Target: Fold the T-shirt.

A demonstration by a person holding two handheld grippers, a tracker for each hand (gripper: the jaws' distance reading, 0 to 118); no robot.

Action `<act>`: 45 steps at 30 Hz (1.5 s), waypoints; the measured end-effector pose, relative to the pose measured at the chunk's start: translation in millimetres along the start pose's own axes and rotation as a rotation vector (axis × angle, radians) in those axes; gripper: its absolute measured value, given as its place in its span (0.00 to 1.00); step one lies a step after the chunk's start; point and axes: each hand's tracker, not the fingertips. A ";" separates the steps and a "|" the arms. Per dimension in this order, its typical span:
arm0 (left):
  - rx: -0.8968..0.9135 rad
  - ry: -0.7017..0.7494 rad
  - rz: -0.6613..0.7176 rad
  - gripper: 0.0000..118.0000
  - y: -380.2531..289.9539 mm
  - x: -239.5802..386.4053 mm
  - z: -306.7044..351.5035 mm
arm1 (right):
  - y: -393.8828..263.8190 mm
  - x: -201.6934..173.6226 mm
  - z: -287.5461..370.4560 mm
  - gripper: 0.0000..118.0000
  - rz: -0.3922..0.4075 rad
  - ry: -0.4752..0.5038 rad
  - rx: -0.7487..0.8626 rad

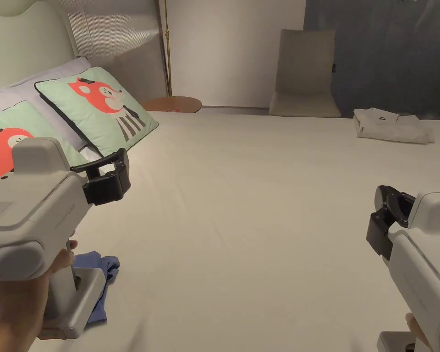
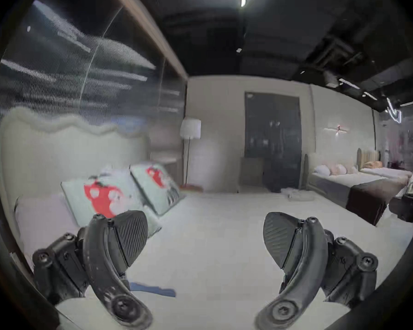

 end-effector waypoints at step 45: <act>0.041 -0.131 -0.069 0.00 -35.7 151.1 28.9 | 9.3 60.9 38.3 0.01 0.037 -0.155 0.083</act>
